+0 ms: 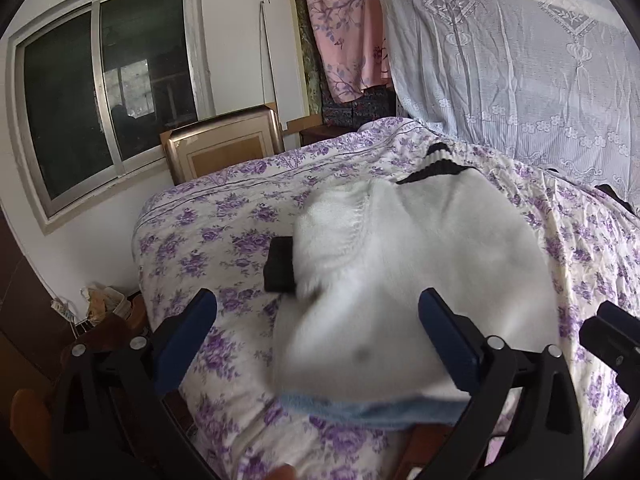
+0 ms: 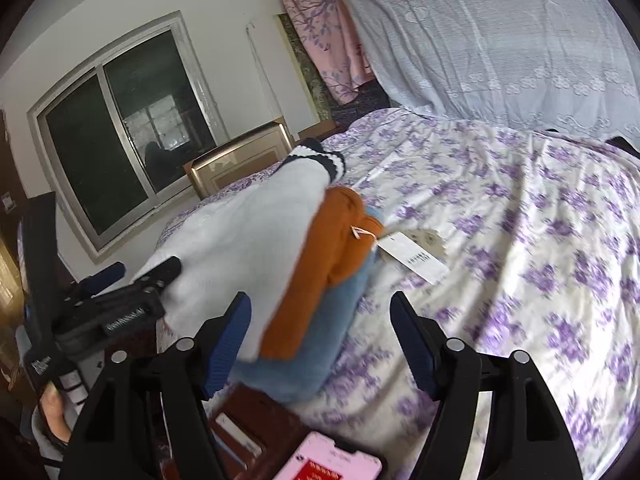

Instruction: Fold small clothes

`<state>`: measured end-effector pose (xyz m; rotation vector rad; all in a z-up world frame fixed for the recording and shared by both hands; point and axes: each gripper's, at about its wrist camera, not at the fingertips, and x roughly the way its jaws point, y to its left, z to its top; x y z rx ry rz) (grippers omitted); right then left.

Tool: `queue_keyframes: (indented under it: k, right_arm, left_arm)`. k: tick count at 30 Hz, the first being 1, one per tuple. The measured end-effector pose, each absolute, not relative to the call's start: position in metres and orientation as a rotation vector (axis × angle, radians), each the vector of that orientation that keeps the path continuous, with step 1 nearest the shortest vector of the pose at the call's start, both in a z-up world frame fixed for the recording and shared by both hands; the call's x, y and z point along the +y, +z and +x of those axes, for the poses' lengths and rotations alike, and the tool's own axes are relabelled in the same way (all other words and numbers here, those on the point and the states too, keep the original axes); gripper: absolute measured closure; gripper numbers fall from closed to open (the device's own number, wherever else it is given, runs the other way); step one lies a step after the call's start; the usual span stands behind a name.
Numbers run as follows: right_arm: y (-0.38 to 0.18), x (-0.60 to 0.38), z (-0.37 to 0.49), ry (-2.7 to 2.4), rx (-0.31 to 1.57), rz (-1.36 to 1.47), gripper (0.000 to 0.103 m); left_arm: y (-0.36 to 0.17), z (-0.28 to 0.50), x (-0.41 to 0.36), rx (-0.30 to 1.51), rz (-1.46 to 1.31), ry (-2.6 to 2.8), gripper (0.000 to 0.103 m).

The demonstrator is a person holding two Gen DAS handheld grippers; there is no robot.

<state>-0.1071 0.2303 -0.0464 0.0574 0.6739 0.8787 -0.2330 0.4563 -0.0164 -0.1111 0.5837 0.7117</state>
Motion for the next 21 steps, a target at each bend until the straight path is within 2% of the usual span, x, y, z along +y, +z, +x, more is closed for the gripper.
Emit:
queue_keyframes:
  k: [6,10,21]
  right_arm:
    - [-0.040,0.207,-0.116,0.889,0.660,0.084,0.025]
    - [-0.029,0.204,-0.125,0.898,0.619,0.065,0.022]
    - [-0.012,0.202,-0.142,0.875,0.530,0.000,0.017]
  left_arm:
    - [-0.006,-0.244,0.446,0.609,-0.204,0.569,0.004]
    - [-0.001,-0.245,0.420,0.597,-0.088,0.631,0.004]
    - [0.014,-0.247,0.404,0.599,-0.101,0.634,0.004]
